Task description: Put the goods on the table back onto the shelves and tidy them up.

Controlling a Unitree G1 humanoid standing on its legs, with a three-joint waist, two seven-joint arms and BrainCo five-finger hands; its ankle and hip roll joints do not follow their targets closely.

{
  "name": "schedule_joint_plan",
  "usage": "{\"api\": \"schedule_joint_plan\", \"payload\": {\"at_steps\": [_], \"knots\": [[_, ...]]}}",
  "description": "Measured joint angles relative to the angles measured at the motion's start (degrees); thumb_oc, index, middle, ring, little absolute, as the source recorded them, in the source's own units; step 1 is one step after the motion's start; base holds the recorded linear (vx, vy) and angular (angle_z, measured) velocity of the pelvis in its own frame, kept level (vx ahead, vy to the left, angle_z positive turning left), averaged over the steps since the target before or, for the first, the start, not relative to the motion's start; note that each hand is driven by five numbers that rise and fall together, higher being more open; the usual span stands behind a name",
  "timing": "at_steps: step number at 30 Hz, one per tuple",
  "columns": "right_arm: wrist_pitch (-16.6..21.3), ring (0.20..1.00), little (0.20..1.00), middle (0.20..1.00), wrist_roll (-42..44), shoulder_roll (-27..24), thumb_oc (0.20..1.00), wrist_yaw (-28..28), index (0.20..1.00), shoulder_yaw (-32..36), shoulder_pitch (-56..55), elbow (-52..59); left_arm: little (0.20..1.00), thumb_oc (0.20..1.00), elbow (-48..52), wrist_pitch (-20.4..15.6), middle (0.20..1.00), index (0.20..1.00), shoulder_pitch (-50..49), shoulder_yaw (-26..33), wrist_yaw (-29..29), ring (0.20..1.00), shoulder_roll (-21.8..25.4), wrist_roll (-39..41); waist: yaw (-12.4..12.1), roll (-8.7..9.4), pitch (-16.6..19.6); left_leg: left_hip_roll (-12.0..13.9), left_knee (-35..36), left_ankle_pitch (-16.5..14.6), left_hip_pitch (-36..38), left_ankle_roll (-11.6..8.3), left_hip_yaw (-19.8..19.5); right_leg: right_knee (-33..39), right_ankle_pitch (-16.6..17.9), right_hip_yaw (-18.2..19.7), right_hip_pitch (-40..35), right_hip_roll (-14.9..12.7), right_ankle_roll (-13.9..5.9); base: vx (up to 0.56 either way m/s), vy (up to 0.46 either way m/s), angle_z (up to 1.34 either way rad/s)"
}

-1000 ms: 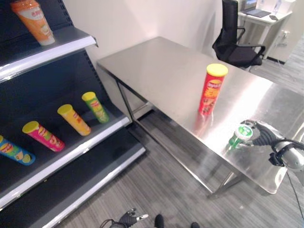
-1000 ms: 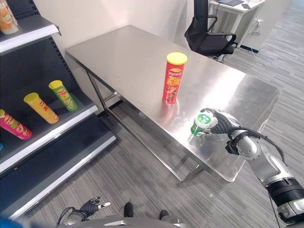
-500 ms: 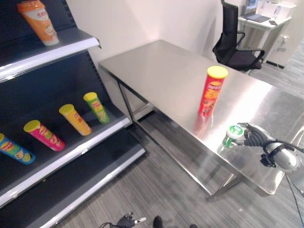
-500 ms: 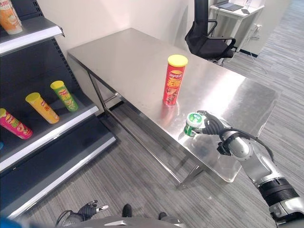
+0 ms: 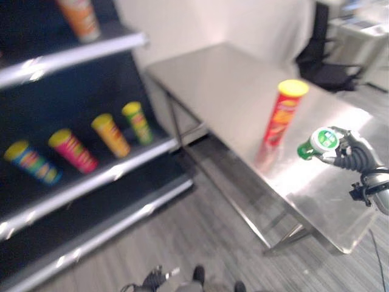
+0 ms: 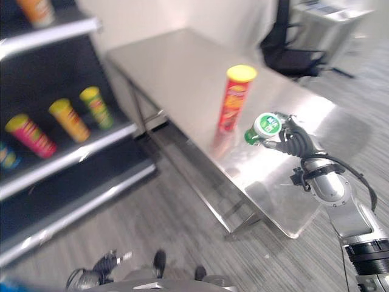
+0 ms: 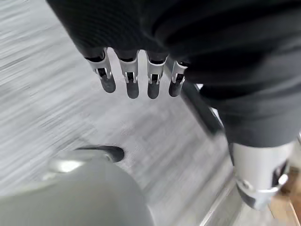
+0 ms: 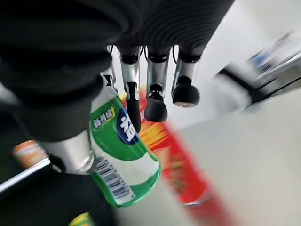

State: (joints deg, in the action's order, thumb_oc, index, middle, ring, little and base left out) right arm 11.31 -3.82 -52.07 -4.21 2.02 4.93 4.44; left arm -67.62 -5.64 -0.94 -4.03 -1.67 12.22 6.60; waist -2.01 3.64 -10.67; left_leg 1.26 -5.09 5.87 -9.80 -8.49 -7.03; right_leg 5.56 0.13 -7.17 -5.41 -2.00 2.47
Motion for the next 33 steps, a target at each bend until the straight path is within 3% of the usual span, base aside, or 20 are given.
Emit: {"api": "schedule_joint_plan", "payload": {"at_steps": [1,4,7,9,11,12,13,15,16,17,18,19,20,21,22,24,26,28,30,33], "knots": [[0.3,0.200,0.200,0.200,-0.2,0.2,0.200,-0.1,0.200,0.9,0.3,0.5,1.000,1.000,-1.0,-0.1,1.000,1.000,-0.1,0.0,-0.2,1.000,0.3,0.0,0.1,-0.06,-0.2,2.6,0.8,-0.4,0.0,-0.62,0.4,0.0,0.0,-1.4,0.2,-0.2,-0.03,0.04,0.221,0.85],[0.5,0.200,0.200,0.200,-0.7,0.5,0.200,-1.2,0.200,4.8,-1.3,1.4,1.000,1.000,-1.9,0.0,1.000,1.000,-0.5,1.3,-1.2,1.000,0.7,1.1,0.9,-0.37,-1.0,15.3,9.9,-0.7,0.0,-1.42,8.7,0.0,-0.5,-4.8,1.1,0.3,-1.75,0.13,0.267,0.71],[0.2,0.200,0.200,0.200,-1.2,0.6,0.200,-1.7,0.200,5.5,-1.7,1.5,1.000,1.000,-1.3,0.0,1.000,1.000,-0.5,1.5,-1.8,1.000,0.6,1.2,0.7,-1.17,-1.3,17.8,10.4,-1.6,1.4,-2.71,9.4,0.0,-0.4,-5.2,0.9,-0.3,-4.39,0.18,0.393,0.13],[-0.4,0.200,0.200,0.200,-2.6,1.3,0.200,-2.0,0.200,7.6,-2.1,1.5,1.000,1.000,-0.6,0.0,1.000,1.000,-0.5,1.1,-1.8,1.000,0.2,1.0,1.5,-2.50,-1.2,14.9,9.6,-1.5,3.5,-2.49,9.1,0.0,-0.1,-5.8,-0.3,-1.7,-5.84,0.10,0.439,0.09],[-1.1,0.200,0.200,0.200,-3.0,2.0,0.200,-2.8,0.200,8.5,-2.4,1.5,1.000,1.000,-0.6,-0.1,1.000,1.000,-0.4,0.9,-1.8,1.000,0.0,0.7,2.2,-3.99,-0.7,9.8,10.7,-0.6,6.1,-0.97,9.6,0.0,0.3,-5.9,-0.6,-3.6,-8.02,0.06,0.283,-0.05],[-1.4,0.200,0.200,0.200,-3.0,3.3,0.200,-2.8,0.200,8.5,-2.6,1.5,1.000,1.000,0.0,0.0,1.000,1.000,-0.2,0.6,-2.0,1.000,0.2,0.0,3.2,-4.53,-0.4,7.3,10.5,0.9,7.2,1.38,9.6,-0.3,-0.2,-5.4,-1.0,-4.9,-9.57,0.07,0.503,0.09],[-1.4,0.200,0.200,0.200,-3.1,4.3,0.200,-2.7,0.200,8.0,-4.3,2.2,1.000,1.000,2.0,-0.5,1.000,1.000,0.4,0.2,-2.3,1.000,2.7,-0.6,3.4,-2.18,-0.6,3.6,10.5,0.5,7.1,3.07,9.7,-1.6,0.3,-4.4,-0.4,-8.4,-9.75,0.07,0.502,0.11],[-1.3,0.200,0.200,0.200,-3.1,5.5,0.200,-2.8,0.200,6.2,-1.4,2.1,1.000,1.000,2.4,-0.8,1.000,1.000,2.5,-0.8,-2.3,1.000,4.0,-1.2,3.0,-1.27,-0.3,-0.9,10.5,-0.6,7.4,7.19,11.1,-6.6,0.3,-3.1,2.2,-14.5,-10.65,0.06,0.448,0.04],[-1.4,0.200,0.200,0.200,-3.1,5.3,0.200,-2.8,0.200,6.0,-0.9,2.3,1.000,1.000,2.3,-0.8,1.000,1.000,3.1,-1.2,-2.3,1.000,5.9,-1.3,2.0,0.21,0.4,-3.9,10.5,-1.3,7.1,9.10,11.4,-7.1,3.5,-1.3,2.3,-17.3,-11.75,0.18,0.573,0.05],[-1.5,0.200,0.200,0.200,-3.2,4.6,0.200,-2.8,0.200,5.6,0.6,1.8,1.000,1.000,1.0,-0.4,1.000,1.000,3.3,-2.3,-2.3,1.000,6.1,-1.7,1.7,-0.70,0.2,-5.5,10.5,-2.0,7.2,11.55,11.3,-12.5,4.5,1.1,4.5,-18.1,-12.08,0.24,0.509,0.22],[-2.0,0.200,0.200,0.200,-3.5,2.9,0.200,-2.9,0.200,5.4,0.9,1.9,1.000,1.000,0.3,-0.4,1.000,1.000,3.2,-3.9,-2.0,1.000,6.0,-2.9,2.8,-2.05,0.5,-5.8,10.5,-2.2,7.7,12.95,10.2,-22.1,4.6,5.3,8.8,-17.9,-11.88,0.23,0.299,0.80],[-2.0,0.200,0.200,0.200,-4.8,0.3,0.200,-2.9,0.200,4.5,-0.1,2.5,1.000,1.000,-0.1,-0.4,1.000,1.000,2.9,-5.1,-1.9,1.000,5.9,-3.3,5.0,-3.34,0.8,-5.9,10.5,-2.4,9.4,15.04,6.0,-29.9,-0.5,16.7,12.9,-14.1,-14.30,0.17,0.134,0.89],[-1.4,0.200,0.200,0.200,-4.9,0.7,0.200,-2.9,0.200,4.1,0.4,3.4,1.000,1.000,-0.2,-0.4,1.000,1.000,2.9,-4.7,-1.9,1.000,6.5,-3.4,4.7,-3.49,1.1,-4.4,10.8,-2.4,9.2,15.29,5.3,-18.2,-3.7,19.5,16.2,-6.2,-14.21,0.21,0.110,1.05],[-1.0,0.200,0.200,0.200,-4.9,0.7,0.200,-2.9,0.200,4.2,1.6,4.0,1.000,1.000,-0.6,-0.4,1.000,1.000,2.8,-4.1,-1.9,1.000,6.9,-3.4,5.1,-1.71,0.9,-5.3,10.8,-2.3,9.1,15.41,5.2,-11.4,-2.6,18.1,19.1,-2.8,-13.20,0.27,0.078,0.55],[-1.0,0.200,0.200,0.200,-4.9,0.3,0.200,-2.9,0.200,3.9,2.3,4.2,1.000,1.000,-0.9,-0.3,1.000,1.000,2.5,-4.5,-1.6,1.000,5.9,-3.4,4.9,-0.45,0.8,-6.8,10.5,-3.3,10.6,16.71,4.8,-7.9,-0.6,17.2,21.2,-0.4,-10.59,0.33,0.045,0.48],[-0.9,0.200,0.200,0.200,-4.7,-3.6,0.200,-2.9,0.200,-0.1,8.6,6.5,1.000,1.000,-3.7,0.2,1.000,1.000,4.4,-5.3,-1.1,1.000,3.6,-3.6,5.3,-0.78,-1.2,-7.5,10.4,-4.6,12.9,17.04,2.8,-0.8,3.7,20.6,25.3,6.5,-11.45,0.30,-0.085,0.49],[-0.1,0.200,0.200,0.200,-4.7,-8.3,0.200,-2.7,0.200,-3.2,12.5,9.6,1.000,1.000,-1.7,0.1,1.000,1.000,5.3,-7.1,-0.2,1.000,3.5,-4.9,6.5,1.25,-1.4,-10.0,10.7,-7.1,17.5,16.21,-2.4,-2.2,4.4,16.8,23.2,6.8,-10.40,0.30,-0.234,1.36],[1.1,0.200,0.200,0.200,-4.6,-10.0,0.200,-2.3,0.200,-3.2,16.1,10.5,1.000,1.000,-0.2,-0.3,1.000,1.000,5.0,-7.3,-0.3,1.000,2.6,-5.2,6.3,0.14,-0.1,-9.2,10.4,-8.7,20.5,14.28,-6.5,-7.0,5.8,14.8,18.5,6.5,-7.71,0.30,-0.294,1.15],[1.5,0.200,0.200,0.200,-3.0,-11.1,0.200,-1.5,0.200,-4.4,19.9,10.4,1.000,1.000,-0.6,-0.2,1.000,1.000,3.3,-6.7,-0.4,1.000,2.2,-5.2,4.9,-0.15,0.9,-8.7,8.9,-10.3,22.6,10.65,-6.2,-1.5,12.5,11.3,12.0,5.7,0.92,0.27,-0.299,0.71],[1.0,0.200,0.200,0.200,-1.8,-12.9,0.200,-0.8,0.200,-7.9,23.1,8.0,1.000,1.000,-2.7,0.0,1.000,1.000,3.3,-4.4,-0.5,1.000,1.7,-5.1,3.6,0.97,1.0,-8.3,-0.3,-13.2,20.7,4.43,-4.4,0.0,9.7,8.9,6.7,5.3,3.51,0.18,-0.201,0.67]]}}
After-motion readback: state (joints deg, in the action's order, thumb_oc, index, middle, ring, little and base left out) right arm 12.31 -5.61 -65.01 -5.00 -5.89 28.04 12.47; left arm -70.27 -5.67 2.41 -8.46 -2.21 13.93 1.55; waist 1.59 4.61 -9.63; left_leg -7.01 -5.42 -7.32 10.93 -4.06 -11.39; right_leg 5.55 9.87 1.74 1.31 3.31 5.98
